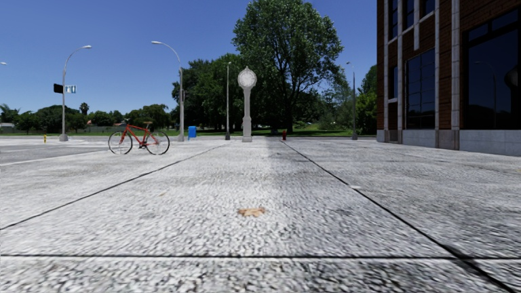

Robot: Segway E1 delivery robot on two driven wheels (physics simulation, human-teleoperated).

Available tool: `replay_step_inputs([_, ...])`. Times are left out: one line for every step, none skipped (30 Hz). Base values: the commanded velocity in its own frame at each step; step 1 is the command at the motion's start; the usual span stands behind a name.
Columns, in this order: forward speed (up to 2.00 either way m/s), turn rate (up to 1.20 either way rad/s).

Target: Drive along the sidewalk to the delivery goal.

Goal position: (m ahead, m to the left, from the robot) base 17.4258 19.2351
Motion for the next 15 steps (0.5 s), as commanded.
replay_step_inputs([2.0,0.0])
replay_step_inputs([2.0,0.0])
replay_step_inputs([2.0,0.0])
replay_step_inputs([2.0,0.0])
replay_step_inputs([2.0,0.0])
replay_step_inputs([2.0,0.0])
replay_step_inputs([2.0,0.0])
replay_step_inputs([2.0,0.0])
replay_step_inputs([2.0,0.0])
replay_step_inputs([2.0,0.0])
replay_step_inputs([2.0,0.0])
replay_step_inputs([2.0,0.0])
replay_step_inputs([2.0,0.0])
replay_step_inputs([2.0,0.0])
replay_step_inputs([2.0,0.0])
